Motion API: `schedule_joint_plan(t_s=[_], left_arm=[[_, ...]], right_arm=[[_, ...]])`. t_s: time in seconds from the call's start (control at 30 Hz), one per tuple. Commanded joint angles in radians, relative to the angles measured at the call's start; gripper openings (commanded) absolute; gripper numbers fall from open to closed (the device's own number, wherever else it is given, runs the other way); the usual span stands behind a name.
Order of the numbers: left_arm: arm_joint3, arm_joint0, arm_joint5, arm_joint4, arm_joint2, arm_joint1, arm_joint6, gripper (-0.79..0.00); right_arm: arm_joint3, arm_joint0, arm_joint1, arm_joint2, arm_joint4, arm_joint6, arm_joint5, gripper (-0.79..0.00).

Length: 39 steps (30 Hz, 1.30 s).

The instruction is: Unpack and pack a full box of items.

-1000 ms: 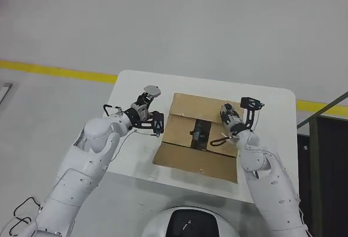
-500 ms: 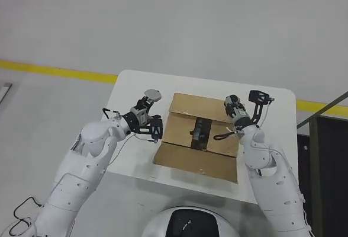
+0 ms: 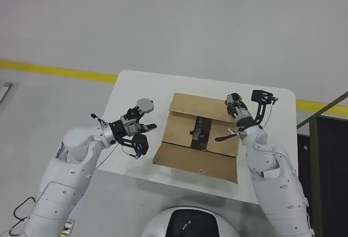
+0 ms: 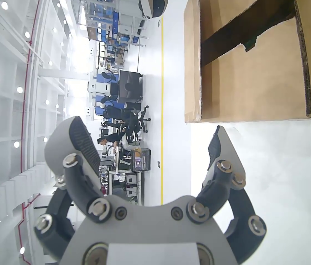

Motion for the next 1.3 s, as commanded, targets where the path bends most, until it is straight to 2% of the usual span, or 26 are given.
schedule_joint_plan(t_s=[0.0,0.13,0.3,0.43,0.63,0.7,0.9,1.27], left_arm=[[0.0,0.0,0.0,0.0,0.0,0.0,0.0,0.0],[-0.021,0.01,0.031,0.024,0.008,0.003,0.017,0.0],[-0.001,0.038,0.022,0.025,-0.045,0.027,0.153,0.0],[0.0,0.077,0.017,0.082,-0.083,0.05,0.248,0.0],[-0.014,0.152,0.024,0.141,-0.107,0.075,0.315,0.0],[-0.023,0.174,0.043,0.193,-0.095,0.082,0.346,0.0],[-0.018,0.189,0.059,0.139,-0.046,0.081,0.354,0.0],[0.064,0.069,0.148,0.062,0.141,0.044,0.322,0.0]], right_arm=[[0.001,0.0,0.0,-0.002,0.006,-0.004,0.001,-0.785],[0.009,0.001,0.0,-0.011,-0.003,-0.004,0.001,-0.785],[0.012,-0.004,0.001,-0.01,0.003,-0.001,-0.001,-0.785],[0.011,-0.005,0.003,-0.006,0.005,0.003,-0.004,-0.785],[0.016,-0.002,0.006,0.003,0.009,0.01,-0.013,-0.785],[0.018,-0.001,0.007,0.005,0.01,0.01,-0.015,-0.785],[0.015,0.001,0.01,0.01,0.012,0.014,-0.022,-0.785],[-0.017,-0.024,0.019,0.04,-0.021,0.015,0.0,-0.785]])
